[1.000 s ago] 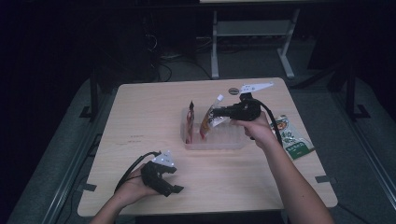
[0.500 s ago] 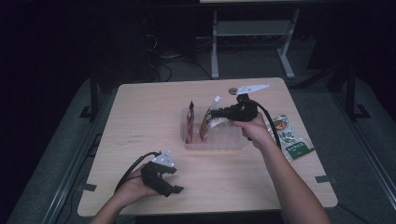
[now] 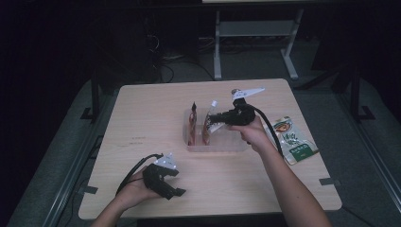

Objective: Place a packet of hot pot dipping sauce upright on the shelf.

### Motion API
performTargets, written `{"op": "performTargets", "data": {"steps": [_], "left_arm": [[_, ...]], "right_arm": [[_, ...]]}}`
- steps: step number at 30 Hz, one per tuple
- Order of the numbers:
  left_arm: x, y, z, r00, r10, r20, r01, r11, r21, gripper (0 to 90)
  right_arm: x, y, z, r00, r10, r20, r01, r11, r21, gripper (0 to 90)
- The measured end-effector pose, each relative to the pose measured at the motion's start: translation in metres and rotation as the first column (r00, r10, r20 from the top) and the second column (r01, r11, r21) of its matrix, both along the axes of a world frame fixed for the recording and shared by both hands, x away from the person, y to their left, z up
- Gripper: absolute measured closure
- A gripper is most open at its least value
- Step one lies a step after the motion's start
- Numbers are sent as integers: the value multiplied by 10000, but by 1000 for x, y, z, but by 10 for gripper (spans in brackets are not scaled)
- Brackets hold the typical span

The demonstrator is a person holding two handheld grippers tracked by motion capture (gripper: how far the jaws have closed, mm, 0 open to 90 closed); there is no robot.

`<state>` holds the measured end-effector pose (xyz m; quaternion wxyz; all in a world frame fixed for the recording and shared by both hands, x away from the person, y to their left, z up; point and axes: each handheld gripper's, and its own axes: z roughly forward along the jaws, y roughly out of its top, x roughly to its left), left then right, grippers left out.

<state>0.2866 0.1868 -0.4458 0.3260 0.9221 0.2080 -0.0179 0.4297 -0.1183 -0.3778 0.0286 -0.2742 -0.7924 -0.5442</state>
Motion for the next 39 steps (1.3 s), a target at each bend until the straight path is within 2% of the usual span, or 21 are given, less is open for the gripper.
{"op": "performTargets", "data": {"steps": [8,19,22,28,34,39], "left_arm": [[0,0,0,10000,-4,-36,4,10000,3,207],[0,-1,-1,10000,-26,-86,27,10000,55,207],[-1,-1,-1,9999,-30,-96,30,10000,56,207],[0,-1,-2,10000,-31,-86,32,10000,57,207],[0,0,-1,10000,-34,-81,34,10000,51,207],[0,0,0,10000,-38,-75,38,9999,114,207]], "right_arm": [[1,8,-6,10000,25,-56,-26,9997,-258,887],[0,9,-6,10000,-15,-6,15,9997,-249,862],[0,9,-5,10000,-61,-3,61,9998,-195,814],[-4,11,-4,10000,-39,-9,39,9993,-359,615],[-14,9,0,9980,-547,330,569,9959,-701,399],[-22,-5,7,9946,-912,503,947,9929,-716,324]]}}
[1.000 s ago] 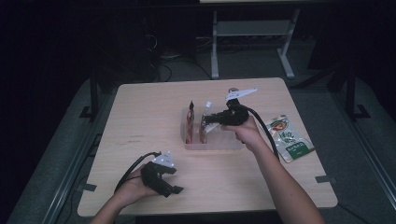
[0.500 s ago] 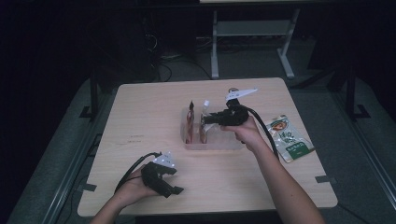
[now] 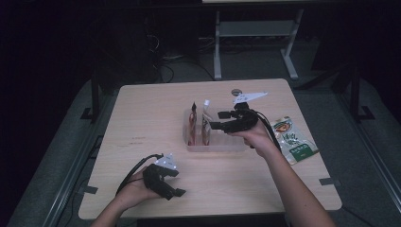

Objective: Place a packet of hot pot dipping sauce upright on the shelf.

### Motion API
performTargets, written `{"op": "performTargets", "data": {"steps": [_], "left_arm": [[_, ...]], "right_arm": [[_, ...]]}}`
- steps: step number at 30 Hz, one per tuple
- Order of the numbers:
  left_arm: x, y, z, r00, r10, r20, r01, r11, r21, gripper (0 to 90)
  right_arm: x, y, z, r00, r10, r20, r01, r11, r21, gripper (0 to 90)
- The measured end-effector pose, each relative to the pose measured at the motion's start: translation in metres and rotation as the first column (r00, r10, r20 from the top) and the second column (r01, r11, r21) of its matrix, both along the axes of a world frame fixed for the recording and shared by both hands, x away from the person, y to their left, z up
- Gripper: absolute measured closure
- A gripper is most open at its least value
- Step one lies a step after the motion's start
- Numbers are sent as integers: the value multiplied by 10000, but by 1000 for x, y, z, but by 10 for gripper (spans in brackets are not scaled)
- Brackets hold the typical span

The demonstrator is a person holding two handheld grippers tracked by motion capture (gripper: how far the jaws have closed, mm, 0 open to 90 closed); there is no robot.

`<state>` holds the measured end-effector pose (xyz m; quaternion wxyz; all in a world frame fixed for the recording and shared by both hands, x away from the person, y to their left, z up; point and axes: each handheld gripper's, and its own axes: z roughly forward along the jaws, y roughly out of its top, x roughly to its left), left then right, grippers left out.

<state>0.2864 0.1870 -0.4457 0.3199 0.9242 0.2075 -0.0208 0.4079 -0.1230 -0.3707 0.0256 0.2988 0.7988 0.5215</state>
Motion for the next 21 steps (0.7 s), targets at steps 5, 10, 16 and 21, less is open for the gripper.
{"op": "performTargets", "data": {"steps": [5,10,16,21], "left_arm": [[1,1,0,10000,59,-17,-59,10000,59,207],[-1,1,1,9999,106,-22,-106,9999,19,207],[0,0,0,9999,104,-20,-104,9999,38,207],[0,1,1,9999,122,9,-122,9999,20,207]], "right_arm": [[-10,-15,8,9999,-113,128,113,9999,1,319],[-21,-29,11,9991,-232,349,244,9990,-368,319],[-30,-46,14,9984,-306,485,338,9973,-654,321],[-35,-64,20,9959,-560,712,622,9942,-877,332]]}}
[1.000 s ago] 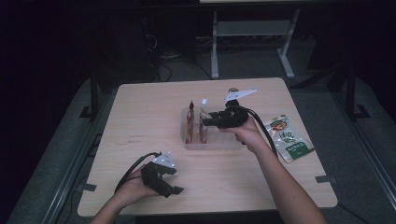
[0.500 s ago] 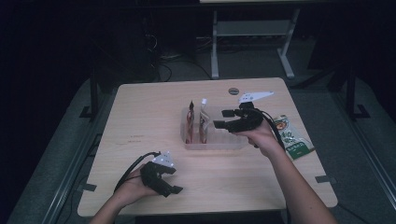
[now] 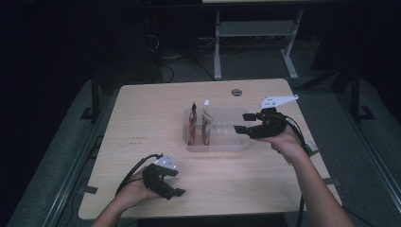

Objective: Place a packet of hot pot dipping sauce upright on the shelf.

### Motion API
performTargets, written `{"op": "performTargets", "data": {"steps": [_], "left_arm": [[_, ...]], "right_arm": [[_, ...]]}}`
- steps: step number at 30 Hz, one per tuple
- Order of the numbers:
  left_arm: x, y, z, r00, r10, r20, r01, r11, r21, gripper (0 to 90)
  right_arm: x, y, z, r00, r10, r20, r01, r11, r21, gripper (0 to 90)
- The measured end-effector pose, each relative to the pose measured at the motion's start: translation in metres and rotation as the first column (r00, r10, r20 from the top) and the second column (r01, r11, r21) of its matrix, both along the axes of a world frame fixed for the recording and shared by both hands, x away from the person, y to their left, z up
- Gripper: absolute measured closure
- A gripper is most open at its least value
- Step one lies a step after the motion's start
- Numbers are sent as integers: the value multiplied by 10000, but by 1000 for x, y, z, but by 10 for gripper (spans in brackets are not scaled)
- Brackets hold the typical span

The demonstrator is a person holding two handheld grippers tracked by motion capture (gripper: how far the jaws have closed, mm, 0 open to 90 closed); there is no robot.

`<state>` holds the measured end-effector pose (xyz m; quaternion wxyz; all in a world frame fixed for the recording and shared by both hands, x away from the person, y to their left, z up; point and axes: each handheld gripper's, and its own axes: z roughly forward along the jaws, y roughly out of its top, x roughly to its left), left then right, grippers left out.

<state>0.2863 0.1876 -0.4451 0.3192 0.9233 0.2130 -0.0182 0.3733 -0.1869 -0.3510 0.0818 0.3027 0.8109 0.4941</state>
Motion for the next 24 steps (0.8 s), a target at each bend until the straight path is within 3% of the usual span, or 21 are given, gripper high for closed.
{"op": "performTargets", "data": {"steps": [7,14,21,24], "left_arm": [[0,3,1,10000,99,-10,-99,10000,-13,207],[1,2,0,9999,135,-65,-135,9999,-30,207],[2,3,0,9998,194,-67,-194,9998,-4,207],[2,3,0,9997,228,-63,-228,9997,-25,207]], "right_arm": [[1,-26,8,9969,-683,399,699,9967,-413,331],[7,-54,9,9866,-1568,448,1583,9868,-326,331],[16,-83,2,9643,-2624,355,2630,9647,-150,346],[20,-93,-5,9482,-3163,292,3170,9482,-207,380]]}}
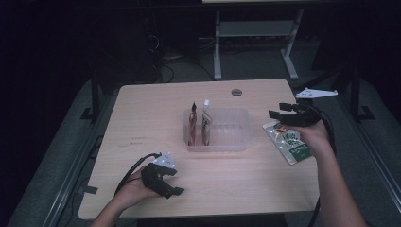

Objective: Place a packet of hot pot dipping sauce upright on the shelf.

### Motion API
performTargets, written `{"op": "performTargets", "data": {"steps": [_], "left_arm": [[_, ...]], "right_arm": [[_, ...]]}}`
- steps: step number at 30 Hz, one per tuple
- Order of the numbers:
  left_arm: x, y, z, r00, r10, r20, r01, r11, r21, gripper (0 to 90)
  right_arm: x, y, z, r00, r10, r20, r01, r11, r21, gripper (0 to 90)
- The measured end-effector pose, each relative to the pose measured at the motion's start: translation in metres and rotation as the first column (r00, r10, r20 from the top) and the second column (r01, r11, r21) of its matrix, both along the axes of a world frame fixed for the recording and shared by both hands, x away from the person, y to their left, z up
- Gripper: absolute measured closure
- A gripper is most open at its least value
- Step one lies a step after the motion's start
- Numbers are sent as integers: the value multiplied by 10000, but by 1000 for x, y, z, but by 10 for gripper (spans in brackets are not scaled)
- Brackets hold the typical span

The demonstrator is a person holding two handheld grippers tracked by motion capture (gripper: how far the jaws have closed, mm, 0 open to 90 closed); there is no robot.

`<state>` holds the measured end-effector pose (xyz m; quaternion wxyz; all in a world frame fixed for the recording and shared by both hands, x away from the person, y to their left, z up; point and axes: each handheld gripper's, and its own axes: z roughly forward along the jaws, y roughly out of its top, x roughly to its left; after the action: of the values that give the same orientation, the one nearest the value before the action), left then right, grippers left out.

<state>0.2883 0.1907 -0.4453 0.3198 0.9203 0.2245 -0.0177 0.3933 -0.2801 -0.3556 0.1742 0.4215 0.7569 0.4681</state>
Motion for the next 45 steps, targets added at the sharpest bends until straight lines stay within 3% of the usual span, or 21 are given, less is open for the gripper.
{"op": "performTargets", "data": {"steps": [3,6,9,13,16,21,27,32,34,38,45], "left_arm": [[0,0,0,10000,16,-24,-16,10000,22,208],[1,0,-1,10000,14,-12,-14,10000,22,208],[1,-1,-1,10000,40,-16,-40,10000,48,208],[1,-2,-1,10000,42,-56,-42,10000,40,208],[2,-2,-2,10000,51,-76,-51,10000,52,208],[2,-3,-2,10000,52,-81,-51,9999,87,208],[2,-2,-2,10000,61,-71,-61,10000,61,209],[2,-2,-2,10000,65,-74,-64,10000,40,209],[2,-2,-2,10000,59,-58,-59,10000,33,209],[2,-2,-2,10000,71,-53,-71,10000,38,209],[1,-3,-1,10000,39,-72,-39,10000,73,209]], "right_arm": [[5,-8,-8,9982,-585,-117,582,9981,-205,452],[12,-15,-15,9918,-1272,-90,1263,9897,-676,629],[18,-22,-24,9836,-1802,-5,1796,9805,-801,772],[30,-32,-44,9695,-2445,-149,2393,9586,-1543,896],[35,-40,-56,9571,-2871,-394,2744,9416,-1953,898],[38,-50,-70,9444,-3224,-641,3021,9282,-2173,898],[41,-58,-85,9297,-3510,-1114,3179,9178,-2379,898],[44,-61,-96,9239,-3574,-1364,3139,9121,-2637,899],[45,-63,-99,9219,-3586,-1468,3116,9112,-2694,899],[43,-63,-100,9297,-3365,-1496,2873,9169,-2771,899],[43,-54,-99,9512,-2690,-1515,2189,9337,-2833,900]]}}
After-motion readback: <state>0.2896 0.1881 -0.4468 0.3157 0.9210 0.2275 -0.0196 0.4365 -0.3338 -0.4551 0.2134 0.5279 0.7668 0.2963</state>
